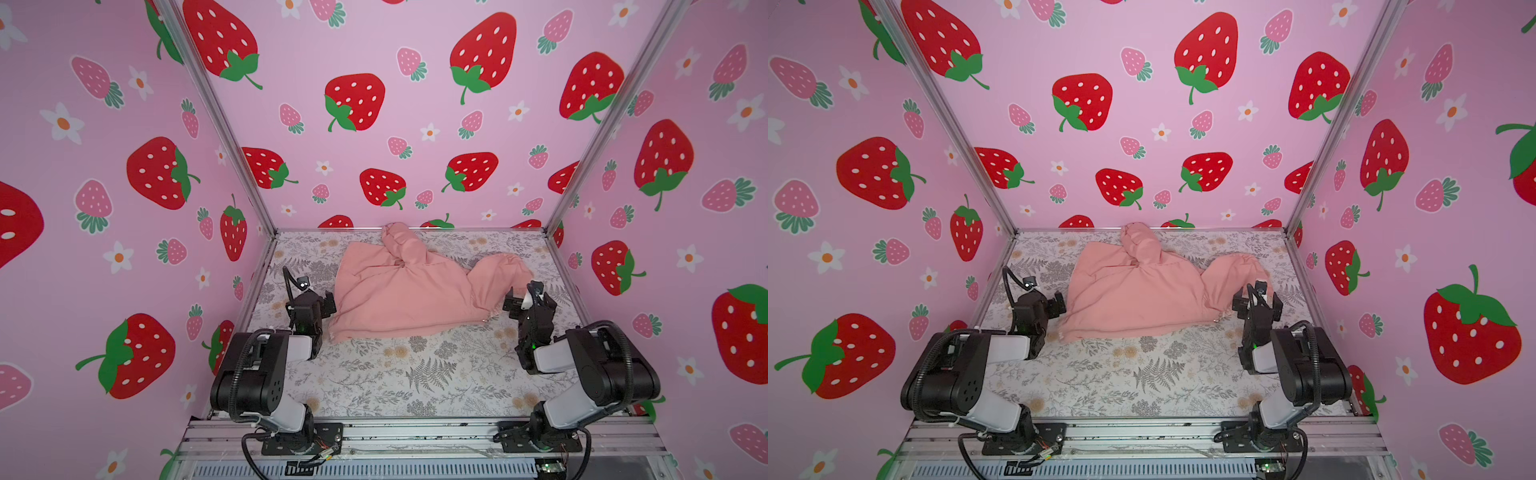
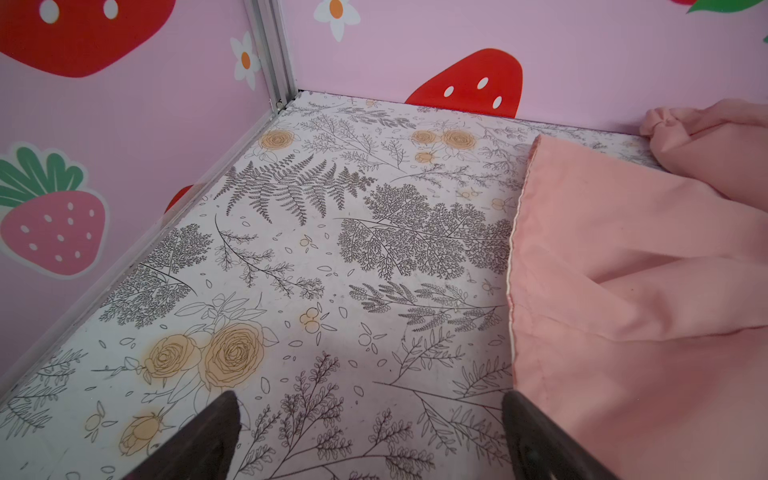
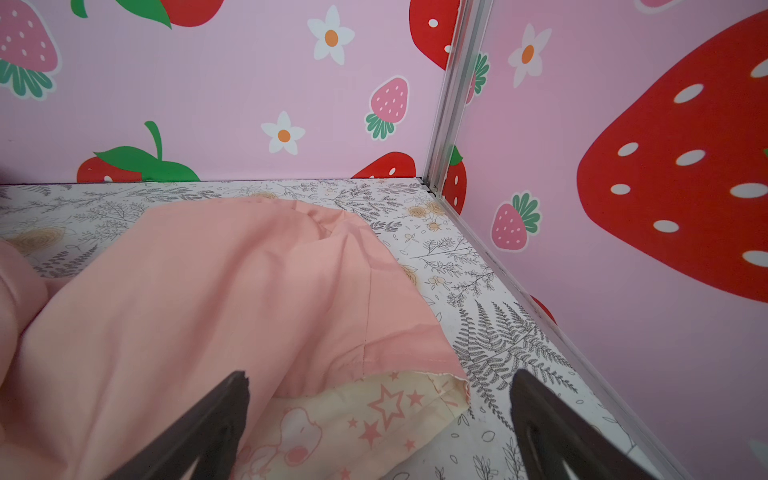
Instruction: Zip up the jacket
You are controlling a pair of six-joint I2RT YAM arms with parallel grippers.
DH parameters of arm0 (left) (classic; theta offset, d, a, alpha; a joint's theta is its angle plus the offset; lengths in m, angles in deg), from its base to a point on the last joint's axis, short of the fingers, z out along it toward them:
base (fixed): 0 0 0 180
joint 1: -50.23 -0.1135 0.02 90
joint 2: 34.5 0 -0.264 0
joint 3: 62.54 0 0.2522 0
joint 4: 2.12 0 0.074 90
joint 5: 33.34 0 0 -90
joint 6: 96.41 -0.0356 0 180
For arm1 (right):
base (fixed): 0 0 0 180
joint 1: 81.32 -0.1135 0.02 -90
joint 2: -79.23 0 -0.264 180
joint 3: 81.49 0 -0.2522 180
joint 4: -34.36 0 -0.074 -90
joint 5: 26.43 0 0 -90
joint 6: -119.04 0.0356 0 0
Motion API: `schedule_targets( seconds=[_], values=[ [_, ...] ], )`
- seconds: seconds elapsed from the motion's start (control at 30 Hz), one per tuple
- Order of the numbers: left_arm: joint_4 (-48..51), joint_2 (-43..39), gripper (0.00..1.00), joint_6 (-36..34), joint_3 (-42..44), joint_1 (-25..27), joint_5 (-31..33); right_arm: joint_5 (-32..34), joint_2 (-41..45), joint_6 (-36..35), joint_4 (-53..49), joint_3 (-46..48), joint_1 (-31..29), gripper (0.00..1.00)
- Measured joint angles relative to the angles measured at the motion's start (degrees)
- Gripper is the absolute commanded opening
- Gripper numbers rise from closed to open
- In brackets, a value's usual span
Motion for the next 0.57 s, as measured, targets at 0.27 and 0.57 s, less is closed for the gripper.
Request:
schedule_targets(
  seconds=[0.27,0.57],
  values=[
    [0.0,0.0,0.99,0.0,0.0,0.0,0.0,0.0,0.0,0.0,0.0,0.1,0.0,0.99],
    [0.0,0.0,0.99,0.0,0.0,0.0,0.0,0.0,0.0,0.0,-0.7,0.1,0.0,0.99]
  ],
)
